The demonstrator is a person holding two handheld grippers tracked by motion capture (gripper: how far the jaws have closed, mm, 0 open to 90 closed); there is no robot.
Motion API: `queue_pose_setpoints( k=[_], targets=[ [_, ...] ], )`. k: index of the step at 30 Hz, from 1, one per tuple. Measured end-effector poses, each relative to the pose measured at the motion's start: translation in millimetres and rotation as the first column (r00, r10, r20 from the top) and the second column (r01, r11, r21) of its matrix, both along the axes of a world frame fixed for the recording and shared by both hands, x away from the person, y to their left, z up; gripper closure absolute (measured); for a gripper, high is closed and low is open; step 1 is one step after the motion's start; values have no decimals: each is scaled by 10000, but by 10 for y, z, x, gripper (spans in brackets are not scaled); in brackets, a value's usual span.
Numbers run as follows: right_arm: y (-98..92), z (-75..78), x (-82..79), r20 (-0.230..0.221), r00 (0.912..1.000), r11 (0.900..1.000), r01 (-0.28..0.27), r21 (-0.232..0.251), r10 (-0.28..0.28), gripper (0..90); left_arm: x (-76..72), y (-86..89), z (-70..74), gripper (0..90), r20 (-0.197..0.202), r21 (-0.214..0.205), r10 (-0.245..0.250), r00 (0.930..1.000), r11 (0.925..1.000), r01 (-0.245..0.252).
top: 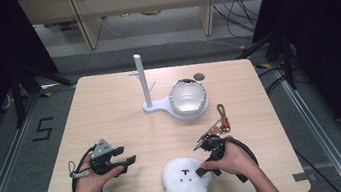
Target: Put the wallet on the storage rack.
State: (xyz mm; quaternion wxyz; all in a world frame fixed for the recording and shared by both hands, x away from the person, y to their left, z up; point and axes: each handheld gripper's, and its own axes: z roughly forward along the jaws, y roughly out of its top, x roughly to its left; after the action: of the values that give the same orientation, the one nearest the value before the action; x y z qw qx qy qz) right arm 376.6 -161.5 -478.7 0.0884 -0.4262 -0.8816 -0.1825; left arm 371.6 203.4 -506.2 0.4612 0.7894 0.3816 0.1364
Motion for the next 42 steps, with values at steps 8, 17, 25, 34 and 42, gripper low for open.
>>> queue_pose_setpoints(
  k=[8, 17, 25, 34, 42],
  targets=[
    [37, -22, -5, 30, 10000, 9999, -24, -103, 25, 466, -6, 4, -7, 362, -49, 44, 0, 10000, 10000, 0],
    [86, -11, 4, 150, 9988, 9980, -449, -441, 456, 567, -7, 3, -16, 361, -54, 65, 5, 10000, 10000, -5],
    [124, -11, 44, -110, 9988, 9942, -485, -956, 477, 638, -6, 4, -31, 361, -38, 91, 34, 10000, 10000, -33],
    [137, -6, 66, -291, 9985, 9949, -487, -879, 463, 739, -4, 7, -44, 361, -86, 122, -8, 10000, 9999, 9],
    [92, 55, 38, 190, 9966, 9949, -793, -630, 807, 800, -13, 10, -46, 361, -88, 110, 23, 10000, 9999, -22]
  ],
)
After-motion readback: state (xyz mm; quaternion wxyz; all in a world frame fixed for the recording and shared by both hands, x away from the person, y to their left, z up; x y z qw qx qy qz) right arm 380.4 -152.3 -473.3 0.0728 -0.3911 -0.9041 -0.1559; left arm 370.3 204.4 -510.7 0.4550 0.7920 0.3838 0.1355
